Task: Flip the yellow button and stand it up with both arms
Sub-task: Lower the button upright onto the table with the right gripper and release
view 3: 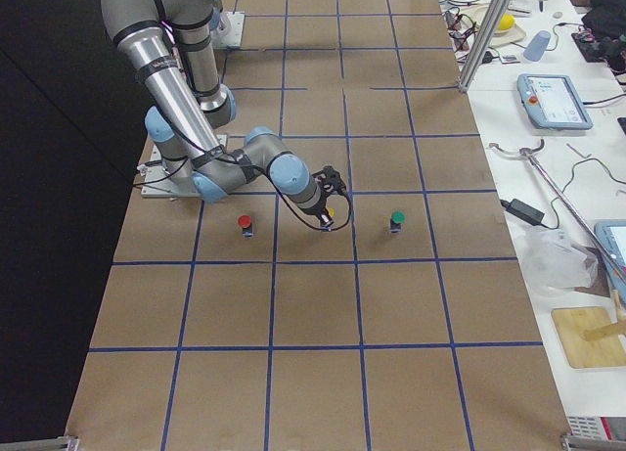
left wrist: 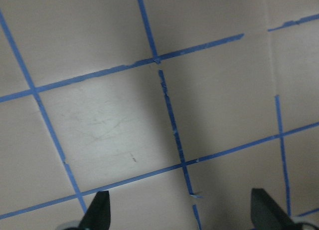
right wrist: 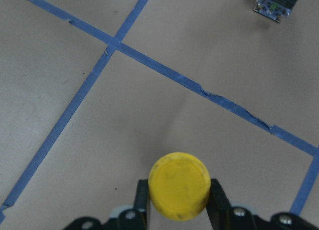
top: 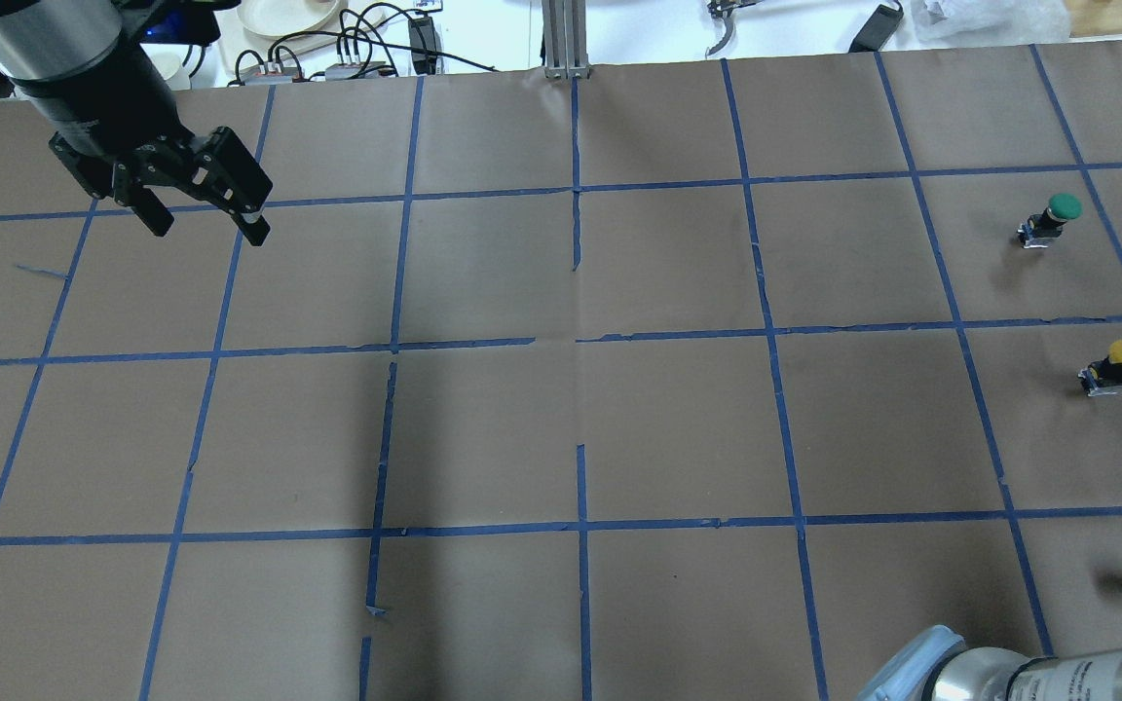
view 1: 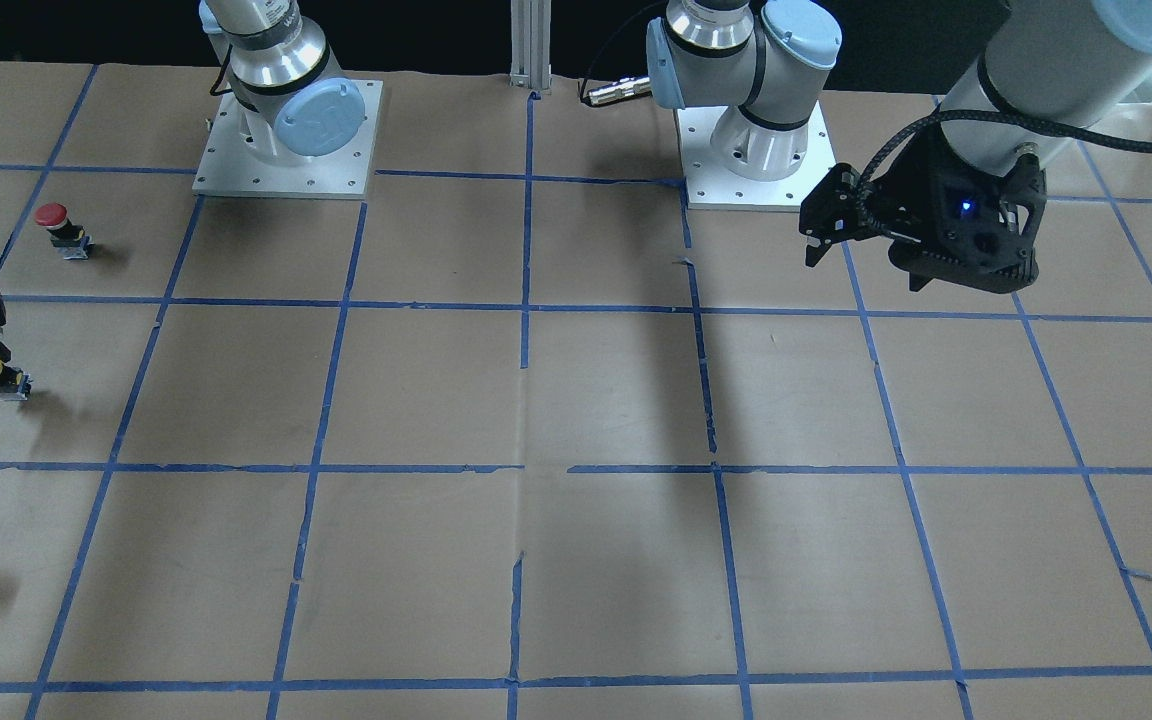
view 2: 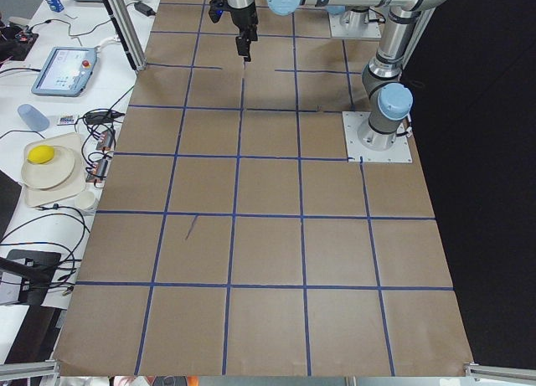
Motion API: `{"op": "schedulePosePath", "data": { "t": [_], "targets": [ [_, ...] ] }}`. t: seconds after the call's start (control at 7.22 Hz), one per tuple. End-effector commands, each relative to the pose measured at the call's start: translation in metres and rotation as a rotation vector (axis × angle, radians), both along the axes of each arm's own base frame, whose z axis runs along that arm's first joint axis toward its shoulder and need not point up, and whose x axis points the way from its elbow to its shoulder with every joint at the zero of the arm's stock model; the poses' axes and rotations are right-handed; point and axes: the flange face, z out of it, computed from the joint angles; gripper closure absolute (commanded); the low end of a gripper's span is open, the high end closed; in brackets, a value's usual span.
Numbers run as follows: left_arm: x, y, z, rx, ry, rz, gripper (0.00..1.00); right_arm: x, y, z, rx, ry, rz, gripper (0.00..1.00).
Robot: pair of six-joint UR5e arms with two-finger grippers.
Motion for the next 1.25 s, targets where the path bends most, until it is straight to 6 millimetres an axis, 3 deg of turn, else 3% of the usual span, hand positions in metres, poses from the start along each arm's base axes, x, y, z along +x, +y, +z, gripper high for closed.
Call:
{"op": "schedulePosePath", "data": {
  "t": [0.0,0.14,0.28,0.55,0.69,0.83,0.97,1.11],
  "targets": [
    [-0.012,0.003,0.006,-0.03,-0.043,0.177,0.0,-0.001,0.005,-0.004,0.019,-0.011,-0.032,0.57],
    [-0.018,0.012,0.013,-0.043,-0.035,0.173,0.0,-0.001,0.005,-0.004,0.021,-0.011,-0.033,0.44],
    [-0.022,0.014,0.019,-0.058,-0.001,0.164,0.0,0.0,0.005,-0.002,0.02,-0.007,-0.032,0.01],
    [-0.02,-0.001,0.02,-0.125,0.006,0.125,0.0,0.001,0.006,0.011,0.078,0.083,-0.014,0.0],
    [-0.032,0.012,0.035,-0.154,0.01,0.101,0.0,0.015,-0.005,0.039,0.046,0.136,0.019,0.0],
    [-0.055,0.015,0.025,-0.134,-0.003,0.055,0.0,0.041,-0.016,0.072,0.029,0.151,0.072,0.0],
    [-0.06,0.017,0.032,-0.156,0.0,0.039,0.0,0.07,-0.029,0.108,0.03,0.147,0.133,0.0],
    [-0.048,0.026,0.041,-0.167,0.006,0.056,0.0,0.084,-0.046,0.15,0.033,0.138,0.153,0.0]
  ]
}}
